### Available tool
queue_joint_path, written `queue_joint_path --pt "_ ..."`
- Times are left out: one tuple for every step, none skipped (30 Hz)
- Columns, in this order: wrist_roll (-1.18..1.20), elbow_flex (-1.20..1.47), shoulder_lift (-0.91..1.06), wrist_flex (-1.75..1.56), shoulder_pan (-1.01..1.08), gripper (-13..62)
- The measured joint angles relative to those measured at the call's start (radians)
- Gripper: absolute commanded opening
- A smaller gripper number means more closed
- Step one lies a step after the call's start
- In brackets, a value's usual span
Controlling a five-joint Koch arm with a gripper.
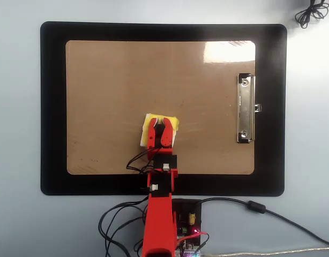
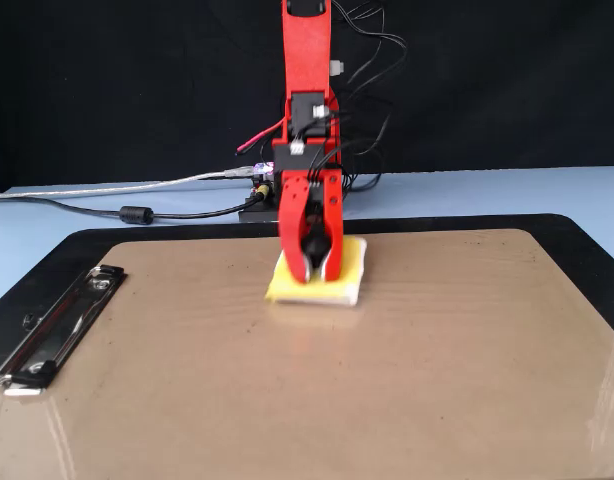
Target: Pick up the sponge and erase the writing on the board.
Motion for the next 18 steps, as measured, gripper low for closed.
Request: queue_joint_path --pt "0.0 0.008 0.046 0.014 0.009 -8.0" --pt "0.0 0.008 0.044 0.02 0.015 -8.0" --pt "0.0 -0.011 0.02 0.021 0.028 -8.1" --pt "0.003 -0.051 -0.023 0.023 0.044 -8.0" --pt "0.003 -0.146 -0.123 0.021 0.06 -8.0" --pt "0.0 -0.212 -0.184 0.003 0.067 -8.0" --pt "0.006 -0.293 -0.258 -0.005 0.086 -8.0" --pt "0.012 -0.348 -0.328 -0.028 0.097 -8.0" --pt "0.023 -0.402 -0.394 -0.067 0.1 -8.0" --pt "0.038 -0.472 -0.479 -0.098 0.104 -8.0" --pt "0.046 -0.494 -0.509 -0.107 0.106 -8.0" --pt "0.052 -0.495 -0.525 -0.109 0.107 -8.0" --pt "0.052 -0.495 -0.529 -0.109 0.103 -8.0" --pt "0.051 -0.489 -0.523 -0.109 0.071 -8.0" --pt "0.046 -0.476 -0.508 -0.109 0.037 -8.0" --pt "0.032 -0.459 -0.482 -0.109 -0.005 -8.0" --pt "0.002 -0.443 -0.453 -0.104 -0.054 -8.0" --pt "-0.067 -0.419 -0.413 -0.092 -0.127 -8.0"
